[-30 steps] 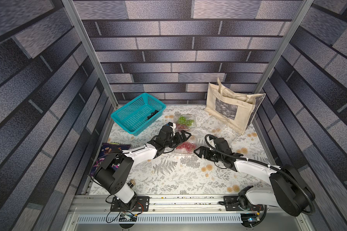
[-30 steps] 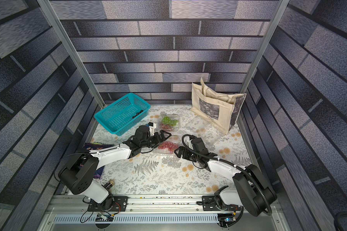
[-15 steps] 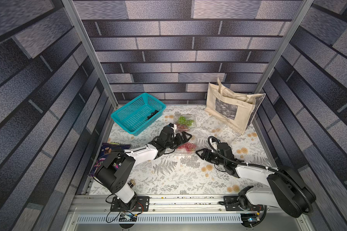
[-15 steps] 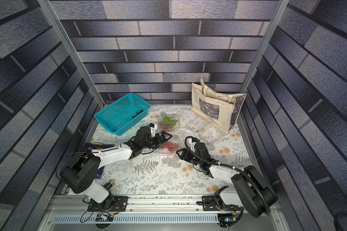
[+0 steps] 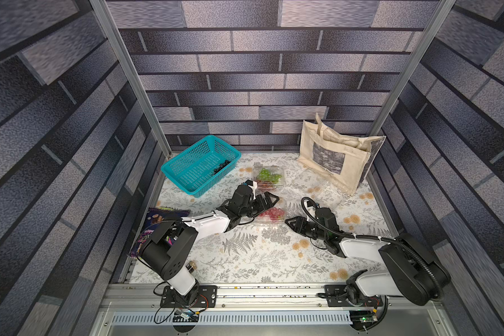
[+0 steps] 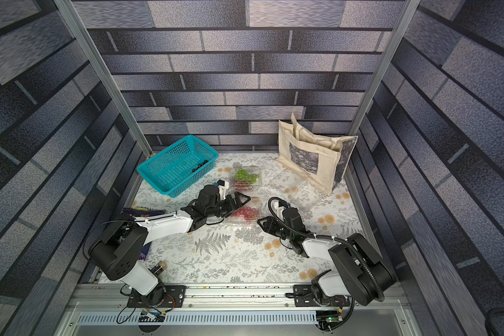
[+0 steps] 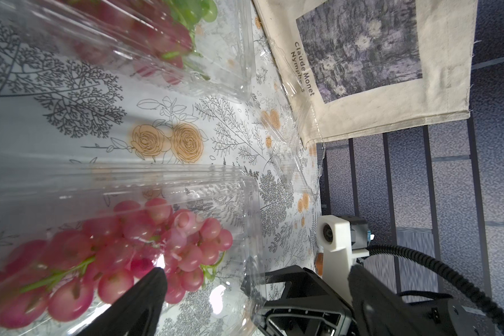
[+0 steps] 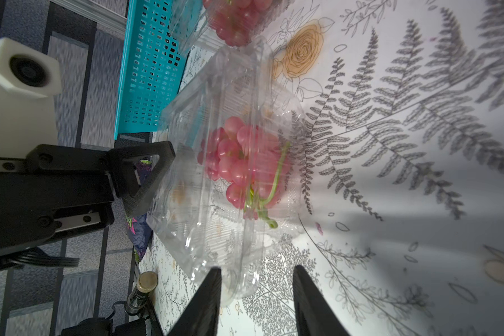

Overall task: Pack grapes into containers
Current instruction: Close the packing box at the center of the board.

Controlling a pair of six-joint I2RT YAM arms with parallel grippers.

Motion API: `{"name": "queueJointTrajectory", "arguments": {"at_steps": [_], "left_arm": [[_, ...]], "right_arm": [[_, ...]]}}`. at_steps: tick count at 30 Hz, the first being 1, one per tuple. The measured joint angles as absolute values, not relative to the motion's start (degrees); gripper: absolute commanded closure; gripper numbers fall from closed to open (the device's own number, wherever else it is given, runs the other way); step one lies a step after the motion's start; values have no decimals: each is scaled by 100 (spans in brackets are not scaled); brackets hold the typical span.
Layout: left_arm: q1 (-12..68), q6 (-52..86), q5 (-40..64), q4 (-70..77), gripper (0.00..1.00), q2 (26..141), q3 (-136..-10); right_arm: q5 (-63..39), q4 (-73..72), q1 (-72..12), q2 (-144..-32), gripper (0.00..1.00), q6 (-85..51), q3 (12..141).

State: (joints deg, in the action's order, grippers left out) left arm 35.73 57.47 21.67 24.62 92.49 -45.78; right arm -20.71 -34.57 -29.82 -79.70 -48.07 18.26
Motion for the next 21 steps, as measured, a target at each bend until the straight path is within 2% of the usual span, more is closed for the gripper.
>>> {"name": "queueJointTrajectory", "arguments": {"at_steps": [9, 18, 21], "left_arm": [[3570, 5704, 2095, 2467, 0, 9264, -4578], [3570, 5666, 2067, 2453, 0, 9264, -4578], [3570, 5636, 2067, 2449, 0, 9264, -4578]], "right_arm": [[-2250, -4082, -2982, -8346, 75, -4890, 1826], [-2368, -4602, -2982, -8654, 77, -4969, 1826], [-2379, -4737, -2982, -8748, 81, -4980, 1831]]}}
